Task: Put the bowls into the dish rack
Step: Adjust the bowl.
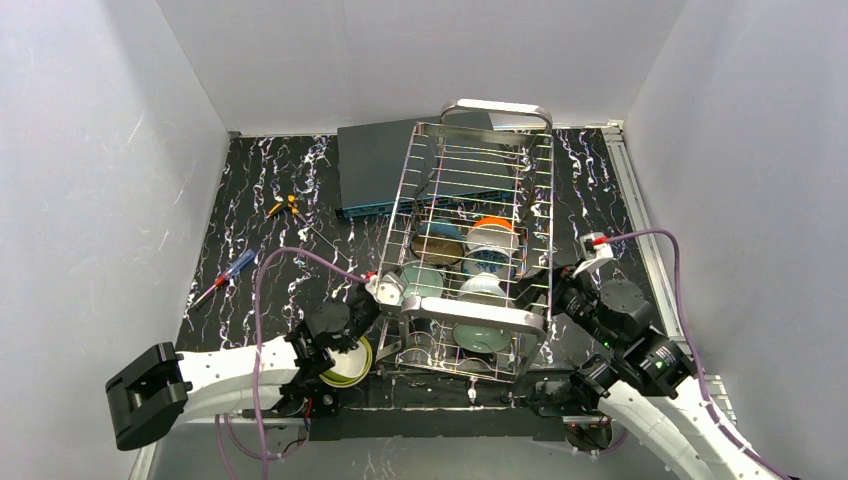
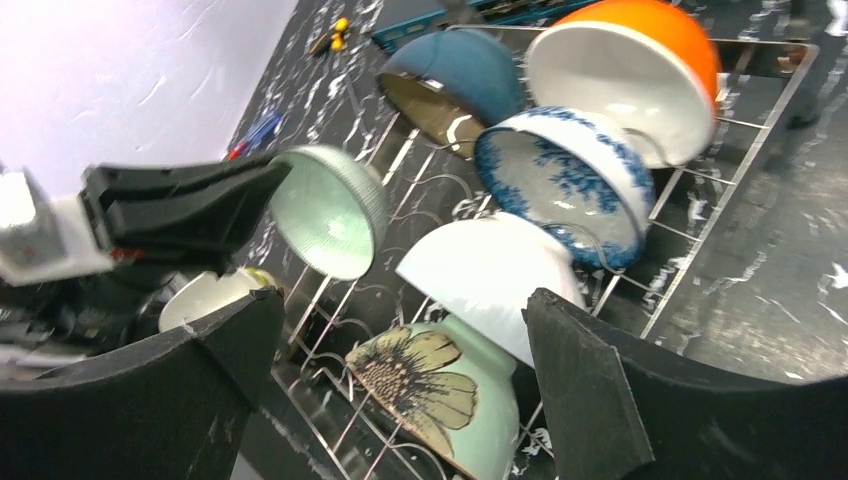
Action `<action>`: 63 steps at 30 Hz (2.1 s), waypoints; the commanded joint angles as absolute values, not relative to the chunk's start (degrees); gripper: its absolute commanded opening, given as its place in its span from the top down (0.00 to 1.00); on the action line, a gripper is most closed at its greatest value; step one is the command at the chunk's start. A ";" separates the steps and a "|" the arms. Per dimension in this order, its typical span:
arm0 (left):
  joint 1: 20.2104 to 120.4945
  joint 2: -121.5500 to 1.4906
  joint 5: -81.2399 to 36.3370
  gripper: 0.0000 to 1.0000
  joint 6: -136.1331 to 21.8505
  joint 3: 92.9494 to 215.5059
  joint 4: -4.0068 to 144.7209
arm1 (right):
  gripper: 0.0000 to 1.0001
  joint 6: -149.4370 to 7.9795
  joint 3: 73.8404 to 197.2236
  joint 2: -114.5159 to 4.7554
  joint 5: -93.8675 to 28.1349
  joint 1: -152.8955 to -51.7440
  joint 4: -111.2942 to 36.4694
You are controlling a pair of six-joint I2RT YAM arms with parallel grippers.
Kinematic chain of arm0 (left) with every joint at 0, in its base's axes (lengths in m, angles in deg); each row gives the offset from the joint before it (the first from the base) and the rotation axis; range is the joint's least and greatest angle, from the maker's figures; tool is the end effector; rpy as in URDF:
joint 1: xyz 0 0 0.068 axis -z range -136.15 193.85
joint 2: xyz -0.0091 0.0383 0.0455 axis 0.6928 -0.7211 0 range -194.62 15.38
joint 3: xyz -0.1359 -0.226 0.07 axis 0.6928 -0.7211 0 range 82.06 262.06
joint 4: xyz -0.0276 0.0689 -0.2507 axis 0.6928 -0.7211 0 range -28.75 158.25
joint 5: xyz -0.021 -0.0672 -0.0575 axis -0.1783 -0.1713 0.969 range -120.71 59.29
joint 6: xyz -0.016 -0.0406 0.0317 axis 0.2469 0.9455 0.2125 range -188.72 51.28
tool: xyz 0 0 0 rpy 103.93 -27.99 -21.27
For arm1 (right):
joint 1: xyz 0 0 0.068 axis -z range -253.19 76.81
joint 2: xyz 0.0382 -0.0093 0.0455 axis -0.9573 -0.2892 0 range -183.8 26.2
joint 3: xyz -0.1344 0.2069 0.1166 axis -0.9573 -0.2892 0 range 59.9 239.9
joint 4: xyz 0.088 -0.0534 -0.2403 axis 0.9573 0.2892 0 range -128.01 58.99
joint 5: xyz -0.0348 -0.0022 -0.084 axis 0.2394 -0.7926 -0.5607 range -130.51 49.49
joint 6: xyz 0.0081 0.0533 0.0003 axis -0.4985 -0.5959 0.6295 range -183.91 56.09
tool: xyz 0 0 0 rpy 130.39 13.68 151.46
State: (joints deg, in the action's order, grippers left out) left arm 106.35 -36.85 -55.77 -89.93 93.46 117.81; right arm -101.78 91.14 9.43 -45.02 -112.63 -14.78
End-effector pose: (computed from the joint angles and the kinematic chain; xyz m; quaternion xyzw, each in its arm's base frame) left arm 0.1001 -0.1597 0.2235 0.3016 0.5834 -0.1290 0.7430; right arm 0.0771 0.0598 0.2924 0.0152 0.7587 0.3830 0.5267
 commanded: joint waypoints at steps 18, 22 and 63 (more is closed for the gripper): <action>98.30 -42.87 -36.80 1.00 -83.89 94.13 140.26 | 0.08 -97.19 86.02 -0.70 -22.18 -112.89 -42.42; 98.10 -42.82 -36.81 1.00 -83.20 94.28 140.68 | 0.05 -98.15 82.96 -2.53 -20.92 -112.84 -48.71; 97.55 -35.74 -32.08 1.00 -79.77 93.30 142.39 | 0.02 -118.16 69.85 -18.50 -15.69 -111.70 -95.08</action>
State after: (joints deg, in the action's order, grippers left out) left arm 97.89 -38.60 -35.79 -81.45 92.60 135.54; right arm -117.58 68.76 -17.37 -16.06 -112.15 -87.94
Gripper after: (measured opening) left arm 0.037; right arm 0.966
